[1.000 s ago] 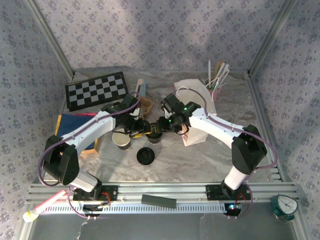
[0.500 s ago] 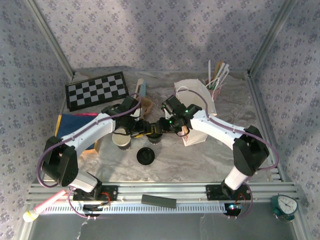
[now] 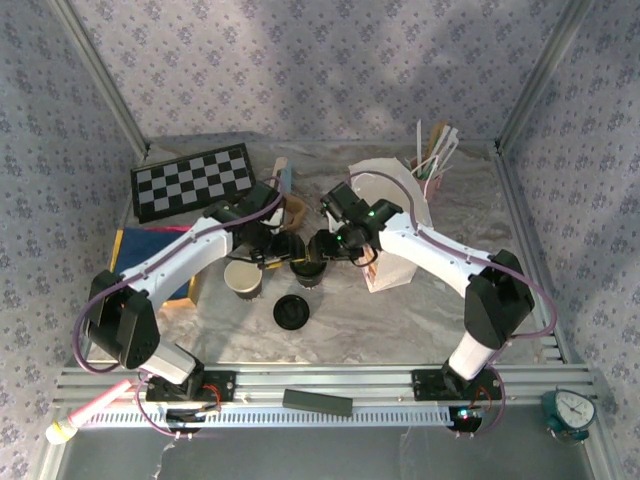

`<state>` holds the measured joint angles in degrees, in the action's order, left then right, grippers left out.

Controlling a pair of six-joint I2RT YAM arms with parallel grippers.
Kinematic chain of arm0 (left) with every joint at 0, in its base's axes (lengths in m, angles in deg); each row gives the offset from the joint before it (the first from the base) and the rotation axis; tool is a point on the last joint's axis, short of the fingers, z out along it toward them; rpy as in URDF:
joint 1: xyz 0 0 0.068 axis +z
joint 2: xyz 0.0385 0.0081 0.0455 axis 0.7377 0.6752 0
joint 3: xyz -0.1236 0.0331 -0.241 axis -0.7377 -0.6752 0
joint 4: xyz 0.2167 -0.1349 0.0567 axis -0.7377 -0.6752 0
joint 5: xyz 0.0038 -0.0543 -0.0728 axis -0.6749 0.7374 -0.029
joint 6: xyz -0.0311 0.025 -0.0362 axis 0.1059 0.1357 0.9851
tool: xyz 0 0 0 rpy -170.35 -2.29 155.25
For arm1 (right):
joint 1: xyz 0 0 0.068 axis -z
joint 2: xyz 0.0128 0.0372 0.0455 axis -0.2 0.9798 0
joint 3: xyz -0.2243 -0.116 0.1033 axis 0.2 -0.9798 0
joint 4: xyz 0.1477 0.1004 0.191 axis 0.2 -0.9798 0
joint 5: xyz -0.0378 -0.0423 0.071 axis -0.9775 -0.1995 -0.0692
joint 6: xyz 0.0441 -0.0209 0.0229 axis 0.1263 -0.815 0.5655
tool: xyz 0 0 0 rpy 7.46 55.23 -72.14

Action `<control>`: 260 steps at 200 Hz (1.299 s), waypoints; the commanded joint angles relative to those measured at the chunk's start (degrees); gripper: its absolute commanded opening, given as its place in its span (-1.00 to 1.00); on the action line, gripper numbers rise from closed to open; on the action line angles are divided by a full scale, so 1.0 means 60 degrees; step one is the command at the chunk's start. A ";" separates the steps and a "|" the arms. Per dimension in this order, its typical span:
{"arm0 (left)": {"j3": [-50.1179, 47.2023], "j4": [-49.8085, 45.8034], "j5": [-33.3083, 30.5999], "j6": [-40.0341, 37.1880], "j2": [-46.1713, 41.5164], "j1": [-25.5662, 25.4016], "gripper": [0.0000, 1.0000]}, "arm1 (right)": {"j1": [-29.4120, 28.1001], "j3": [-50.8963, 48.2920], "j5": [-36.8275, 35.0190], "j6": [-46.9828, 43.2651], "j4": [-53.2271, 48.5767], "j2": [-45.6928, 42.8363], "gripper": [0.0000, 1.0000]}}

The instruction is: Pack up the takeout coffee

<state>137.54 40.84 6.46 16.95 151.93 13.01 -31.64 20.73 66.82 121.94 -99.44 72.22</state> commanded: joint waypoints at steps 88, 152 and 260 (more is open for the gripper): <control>0.0367 0.0447 -0.0442 -0.0235 -0.0785 0.2150 0.77 | -0.0420 0.2260 -0.1506 -0.0266 -0.1487 0.0109 0.86; 0.1468 -0.0354 -0.1058 -0.2826 0.1068 0.3074 0.28 | -0.0462 0.2997 -0.1658 -0.0295 -0.1626 0.0207 1.00; 0.1939 -0.0356 -0.1837 -0.4247 0.3227 0.3461 0.06 | -0.0306 0.2957 -0.1585 -0.0332 -0.1660 0.0346 1.00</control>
<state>147.37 40.58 -3.97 -5.89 169.26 33.32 -33.94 37.25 57.75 120.27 -108.01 73.32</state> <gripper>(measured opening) 0.541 0.998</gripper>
